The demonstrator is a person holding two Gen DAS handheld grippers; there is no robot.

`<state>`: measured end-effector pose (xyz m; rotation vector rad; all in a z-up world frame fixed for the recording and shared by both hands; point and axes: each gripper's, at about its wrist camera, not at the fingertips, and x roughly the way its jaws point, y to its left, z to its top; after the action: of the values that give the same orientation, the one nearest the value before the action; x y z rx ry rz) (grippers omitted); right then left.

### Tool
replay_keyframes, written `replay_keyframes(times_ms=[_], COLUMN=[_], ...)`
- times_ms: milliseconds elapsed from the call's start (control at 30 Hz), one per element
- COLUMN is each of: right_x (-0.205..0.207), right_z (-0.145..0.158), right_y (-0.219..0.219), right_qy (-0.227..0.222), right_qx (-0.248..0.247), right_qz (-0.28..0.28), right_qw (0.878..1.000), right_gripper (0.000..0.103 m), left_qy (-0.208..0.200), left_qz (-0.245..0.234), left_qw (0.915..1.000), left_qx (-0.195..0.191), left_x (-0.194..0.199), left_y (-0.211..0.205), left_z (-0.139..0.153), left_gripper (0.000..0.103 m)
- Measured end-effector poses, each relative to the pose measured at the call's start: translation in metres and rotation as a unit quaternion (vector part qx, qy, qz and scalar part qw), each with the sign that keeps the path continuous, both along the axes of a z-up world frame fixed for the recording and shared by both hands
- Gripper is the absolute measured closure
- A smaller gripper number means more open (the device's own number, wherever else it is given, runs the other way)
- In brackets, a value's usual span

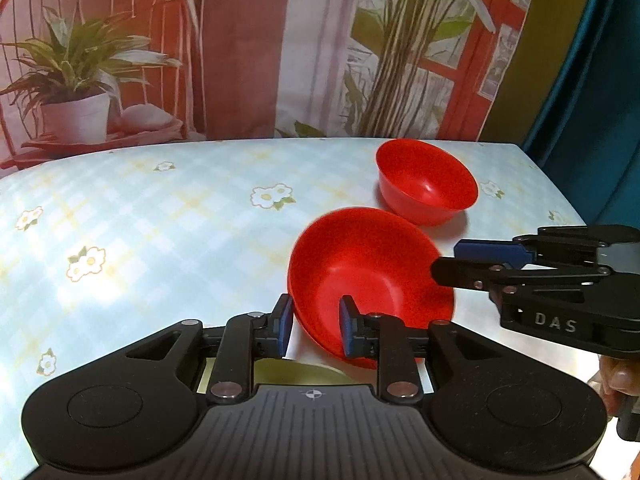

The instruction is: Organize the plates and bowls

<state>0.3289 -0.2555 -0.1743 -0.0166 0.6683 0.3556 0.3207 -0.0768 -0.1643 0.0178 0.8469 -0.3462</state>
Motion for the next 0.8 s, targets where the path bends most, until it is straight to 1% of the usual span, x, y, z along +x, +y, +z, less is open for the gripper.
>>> replay_keyframes(times_ms=[367, 533, 800], right_x=[0.002, 0.007, 0.019], right_z=[0.004, 0.006, 0.008], right_y=[-0.014, -0.025, -0.053], right_qy=[-0.02, -0.025, -0.035], right_qx=[-0.001, -0.002, 0.001], right_qz=[-0.016, -0.025, -0.049], right_qw=[1.0, 0.999, 0.998], right_gripper=[0.078, 0.074, 0.073], left_qy=[-0.023, -0.034, -0.059], left_qz=[0.015, 0.024, 0.013], left_qw=[0.9995, 0.999, 0.9981], left_qx=[-0.016, -0.019, -0.015], left_x=[0.002, 0.007, 0.022], left_y=[0.005, 0.005, -0.009], left_z=[0.007, 0.012, 0.026], left_gripper=[0.077, 0.077, 0.077])
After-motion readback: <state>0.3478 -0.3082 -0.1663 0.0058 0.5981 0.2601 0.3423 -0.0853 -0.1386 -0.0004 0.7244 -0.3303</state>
